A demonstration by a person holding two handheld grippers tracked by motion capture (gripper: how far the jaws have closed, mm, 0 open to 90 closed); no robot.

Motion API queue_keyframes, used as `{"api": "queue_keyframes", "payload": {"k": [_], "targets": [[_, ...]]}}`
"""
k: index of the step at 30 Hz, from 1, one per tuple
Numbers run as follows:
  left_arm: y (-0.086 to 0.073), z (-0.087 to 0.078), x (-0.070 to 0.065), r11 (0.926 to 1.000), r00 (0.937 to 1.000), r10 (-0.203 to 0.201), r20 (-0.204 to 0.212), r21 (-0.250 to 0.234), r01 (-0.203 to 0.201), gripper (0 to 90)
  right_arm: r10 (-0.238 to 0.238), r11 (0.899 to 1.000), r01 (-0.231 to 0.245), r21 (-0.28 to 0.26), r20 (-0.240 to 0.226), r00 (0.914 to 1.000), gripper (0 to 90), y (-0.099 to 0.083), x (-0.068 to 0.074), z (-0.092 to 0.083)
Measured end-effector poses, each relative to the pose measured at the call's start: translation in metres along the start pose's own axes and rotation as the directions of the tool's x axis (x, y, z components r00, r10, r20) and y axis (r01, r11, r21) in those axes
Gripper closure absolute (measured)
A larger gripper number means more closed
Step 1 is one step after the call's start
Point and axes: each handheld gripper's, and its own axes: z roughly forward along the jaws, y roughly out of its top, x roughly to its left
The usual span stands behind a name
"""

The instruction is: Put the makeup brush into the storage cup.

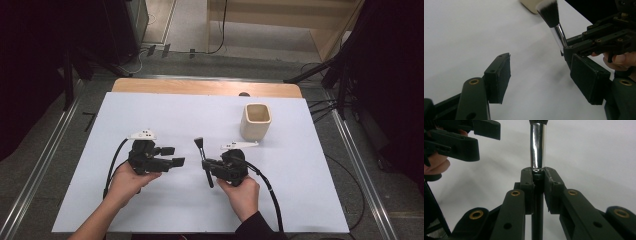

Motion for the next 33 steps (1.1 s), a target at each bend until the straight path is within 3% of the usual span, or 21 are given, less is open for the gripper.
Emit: {"api": "queue_keyframes", "payload": {"k": [15,24,33], "targets": [[0.008,0.013,-0.005,0.9973,0.9968,-0.072,0.037,-0.01,0.072,39.3,0.051,0.995,-0.051,-0.088,-0.002,0.9987,79.8,-0.007,0.009,0.003],[0.01,0.023,-0.008,0.9936,0.9932,-0.111,0.036,-0.019,0.111,44.5,0.066,0.994,-0.067,-0.089,-0.015,0.9977,79.8,-0.01,0.012,0.008],[0.012,0.032,-0.01,0.9861,0.9848,-0.163,0.061,-0.024,0.164,51.2,0.069,0.993,-0.07,-0.092,-0.024,0.9974,79.8,-0.01,0.015,0.011]]}}
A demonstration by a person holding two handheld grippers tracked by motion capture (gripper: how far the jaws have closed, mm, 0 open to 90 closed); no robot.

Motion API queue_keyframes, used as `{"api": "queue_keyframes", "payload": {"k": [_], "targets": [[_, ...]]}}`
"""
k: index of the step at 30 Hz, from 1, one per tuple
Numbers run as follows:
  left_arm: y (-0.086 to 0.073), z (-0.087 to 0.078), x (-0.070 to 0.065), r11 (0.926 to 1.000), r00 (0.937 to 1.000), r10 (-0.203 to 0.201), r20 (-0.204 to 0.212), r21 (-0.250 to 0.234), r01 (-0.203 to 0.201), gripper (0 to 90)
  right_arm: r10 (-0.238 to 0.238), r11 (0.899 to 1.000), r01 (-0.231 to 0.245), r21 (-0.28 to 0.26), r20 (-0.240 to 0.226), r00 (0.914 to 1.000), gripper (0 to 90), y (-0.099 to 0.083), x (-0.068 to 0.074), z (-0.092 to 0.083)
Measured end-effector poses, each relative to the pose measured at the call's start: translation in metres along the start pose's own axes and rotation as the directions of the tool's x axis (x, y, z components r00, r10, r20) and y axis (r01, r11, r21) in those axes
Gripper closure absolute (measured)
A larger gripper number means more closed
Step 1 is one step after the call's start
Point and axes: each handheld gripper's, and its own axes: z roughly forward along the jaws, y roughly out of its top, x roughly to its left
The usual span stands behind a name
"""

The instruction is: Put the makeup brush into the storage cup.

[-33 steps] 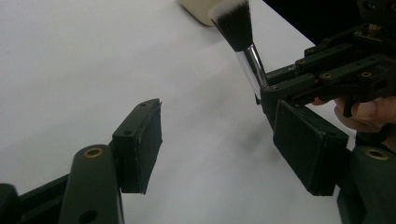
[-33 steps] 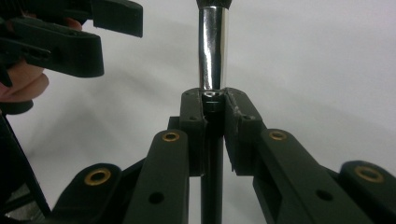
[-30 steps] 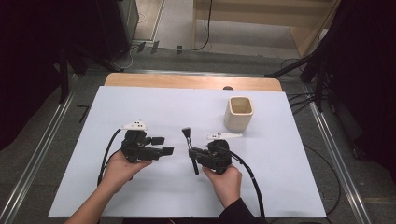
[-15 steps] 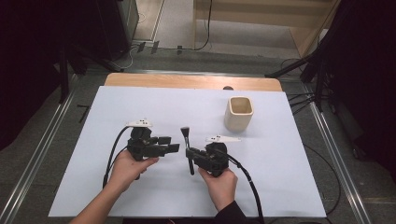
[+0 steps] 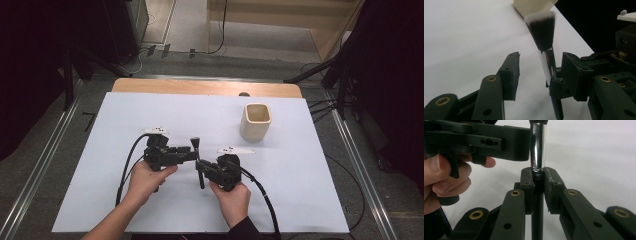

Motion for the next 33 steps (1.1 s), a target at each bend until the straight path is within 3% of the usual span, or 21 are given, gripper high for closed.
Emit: {"api": "queue_keyframes", "payload": {"k": [7,19,22,28,33], "targets": [[0.0,0.005,0.001,0.9994,0.9995,-0.031,0.008,-0.012,0.031,57.9,0.005,1.0,-0.005,-0.008,-0.008,1.0,79.8,-0.001,0.002,0.002],[0.0,0.011,0.003,0.997,0.9949,-0.078,0.064,-0.003,0.078,75.1,0.008,1.0,-0.008,-0.01,-0.014,0.9999,79.8,0.0,0.004,0.004],[0.0,0.012,0.005,0.9939,0.9901,-0.11,0.088,-0.003,0.11,76.8,0.008,1.0,-0.008,-0.009,-0.013,0.9999,79.8,0.0,0.004,0.004],[0.0,0.01,0.005,0.9936,0.9895,-0.112,0.092,-0.001,0.113,77.6,0.006,1.0,-0.006,-0.009,-0.016,0.9999,78.8,0.0,0.004,0.004],[0.002,0.008,0.004,0.9949,0.9916,-0.1,0.082,-0.001,0.101,77.6,-0.038,0.999,0.038,-0.007,-0.009,0.9992,63.5,0.001,0.005,0.001]]}}
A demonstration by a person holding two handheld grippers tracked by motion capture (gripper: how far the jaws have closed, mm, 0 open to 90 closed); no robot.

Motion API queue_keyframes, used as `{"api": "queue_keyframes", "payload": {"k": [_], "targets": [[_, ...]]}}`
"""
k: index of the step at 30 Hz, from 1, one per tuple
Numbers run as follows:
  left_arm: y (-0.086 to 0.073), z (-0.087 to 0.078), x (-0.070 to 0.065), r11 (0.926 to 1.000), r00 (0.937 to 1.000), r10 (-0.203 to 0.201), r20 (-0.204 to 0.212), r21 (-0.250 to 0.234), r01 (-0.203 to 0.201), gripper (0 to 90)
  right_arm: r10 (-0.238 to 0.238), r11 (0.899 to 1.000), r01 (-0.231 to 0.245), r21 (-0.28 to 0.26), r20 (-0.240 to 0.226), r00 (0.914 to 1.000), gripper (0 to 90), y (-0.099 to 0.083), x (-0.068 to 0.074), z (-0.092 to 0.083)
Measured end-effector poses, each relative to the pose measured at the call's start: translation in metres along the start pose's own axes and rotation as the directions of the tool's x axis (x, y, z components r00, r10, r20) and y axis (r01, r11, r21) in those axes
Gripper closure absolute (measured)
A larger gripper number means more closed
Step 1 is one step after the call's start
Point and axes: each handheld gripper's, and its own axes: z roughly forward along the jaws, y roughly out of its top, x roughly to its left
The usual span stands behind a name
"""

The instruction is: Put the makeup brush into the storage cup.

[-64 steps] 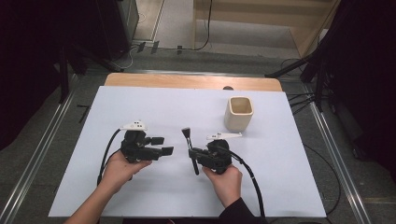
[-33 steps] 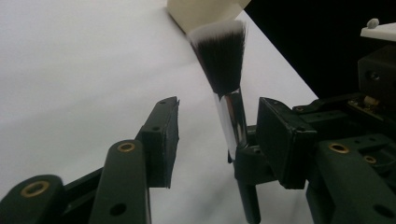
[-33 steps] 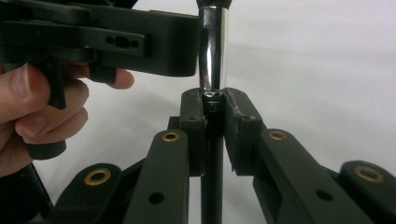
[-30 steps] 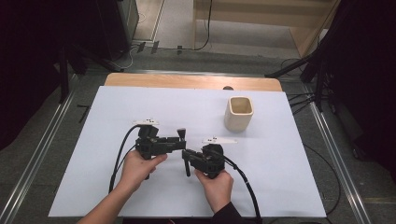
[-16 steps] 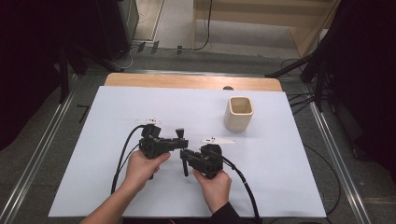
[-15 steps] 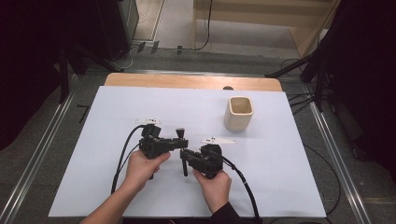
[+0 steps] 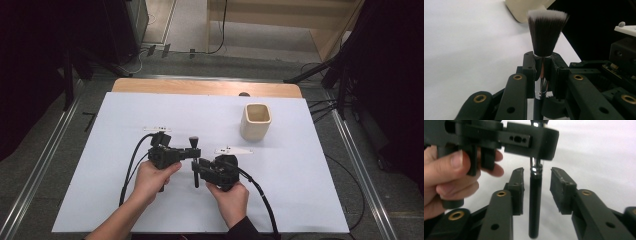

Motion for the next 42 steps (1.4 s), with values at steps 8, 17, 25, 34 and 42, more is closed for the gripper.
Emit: {"api": "queue_keyframes", "payload": {"k": [8,17,25,34,42], "targets": [[0.001,-0.001,-0.001,0.9997,0.9997,0.022,-0.008,0.011,-0.022,77.6,-0.063,0.996,0.065,0.055,-0.044,0.997,48.6,0.004,-0.012,-0.009],[0.001,-0.005,0.001,0.9988,0.9989,0.046,0.001,0.019,-0.046,77.5,-0.144,0.981,0.161,0.11,-0.15,0.9781,35.1,0.01,-0.021,-0.007],[0.002,-0.006,0.001,0.9981,0.9979,0.058,0.029,0.019,-0.059,77.5,-0.17,0.975,0.194,0.106,-0.202,0.9645,27.8,0.014,-0.028,-0.004],[0.001,-0.002,-0.001,0.9963,0.9938,0.083,0.074,0.016,-0.085,77.5,-0.167,0.978,0.191,0.081,-0.233,0.958,37.4,0.011,-0.03,0.002],[0.0,0.001,-0.001,0.9954,0.9923,0.093,0.082,0.013,-0.094,77.4,-0.147,0.985,0.163,0.055,-0.223,0.9638,50.5,0.007,-0.032,0.005]]}}
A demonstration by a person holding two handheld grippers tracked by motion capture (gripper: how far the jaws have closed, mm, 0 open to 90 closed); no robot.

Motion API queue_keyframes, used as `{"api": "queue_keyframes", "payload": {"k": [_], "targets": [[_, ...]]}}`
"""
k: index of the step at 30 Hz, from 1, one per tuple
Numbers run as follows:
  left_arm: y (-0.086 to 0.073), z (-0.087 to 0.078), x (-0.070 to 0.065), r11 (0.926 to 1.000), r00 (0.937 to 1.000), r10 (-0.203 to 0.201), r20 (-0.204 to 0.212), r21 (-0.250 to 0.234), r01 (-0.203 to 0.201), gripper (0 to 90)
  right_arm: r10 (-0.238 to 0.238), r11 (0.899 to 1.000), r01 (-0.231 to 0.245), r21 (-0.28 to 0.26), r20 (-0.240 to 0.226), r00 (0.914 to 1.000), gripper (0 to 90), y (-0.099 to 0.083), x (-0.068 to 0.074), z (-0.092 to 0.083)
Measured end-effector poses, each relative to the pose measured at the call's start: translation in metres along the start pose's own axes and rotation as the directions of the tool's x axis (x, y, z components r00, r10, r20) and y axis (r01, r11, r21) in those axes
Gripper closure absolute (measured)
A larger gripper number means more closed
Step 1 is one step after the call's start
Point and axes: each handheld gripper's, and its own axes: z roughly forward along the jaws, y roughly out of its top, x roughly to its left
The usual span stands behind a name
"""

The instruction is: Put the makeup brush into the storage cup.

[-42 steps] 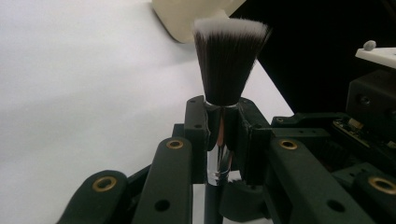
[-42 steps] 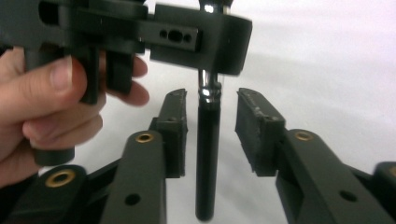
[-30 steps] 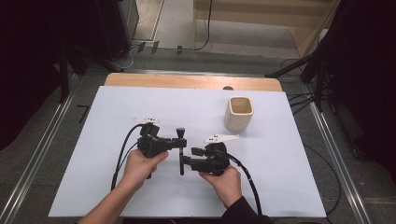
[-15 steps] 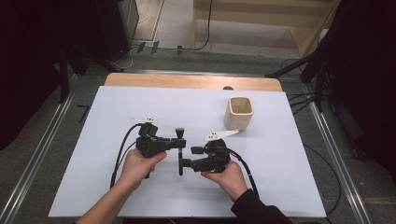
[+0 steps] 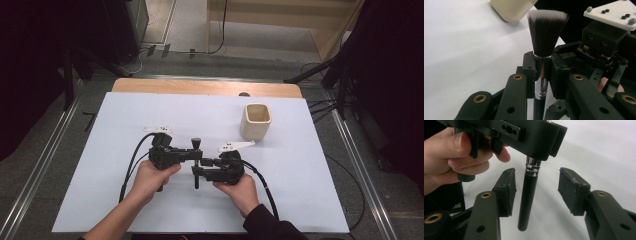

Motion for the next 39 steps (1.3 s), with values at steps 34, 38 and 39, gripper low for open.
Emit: {"api": "queue_keyframes", "payload": {"k": [34,38,39], "targets": [[-0.0025,0.0011,0.0005,1.0,1.0,0.004,0.004,-0.006,-0.004,73.8,0.057,0.998,-0.057,0.009,0.005,0.9984,79.4,-0.0008,0.0009,0.003],[-0.0018,-0.001,-0.0006,0.9998,0.9999,0.008,0.008,-0.017,-0.008,64.6,0.061,0.998,-0.061,0.007,0.014,0.998,79.4,-0.0002,-0.0003,0.0001],[-0.0016,-0.0013,-0.0009,0.9997,0.9999,0.01,0.005,-0.02,-0.01,62.2,0.064,0.998,-0.064,0.006,0.016,0.9978,79.4,-0.0001,-0.0005,-0.0003]]}}
